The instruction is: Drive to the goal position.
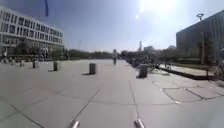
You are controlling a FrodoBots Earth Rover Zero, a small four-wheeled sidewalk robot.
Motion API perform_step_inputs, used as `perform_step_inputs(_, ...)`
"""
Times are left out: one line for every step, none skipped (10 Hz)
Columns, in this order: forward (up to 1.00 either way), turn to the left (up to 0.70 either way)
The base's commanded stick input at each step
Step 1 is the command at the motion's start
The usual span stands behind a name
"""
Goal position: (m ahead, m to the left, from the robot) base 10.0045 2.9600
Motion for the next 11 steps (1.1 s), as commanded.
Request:
perform_step_inputs(0.00, 0.25)
perform_step_inputs(0.00, 0.00)
perform_step_inputs(0.01, 0.00)
perform_step_inputs(0.70, 0.00)
perform_step_inputs(0.70, 0.00)
perform_step_inputs(0.70, 0.00)
perform_step_inputs(0.70, 0.00)
perform_step_inputs(0.70, 0.00)
perform_step_inputs(0.70, 0.00)
perform_step_inputs(0.70, 0.00)
perform_step_inputs(0.70, 0.00)
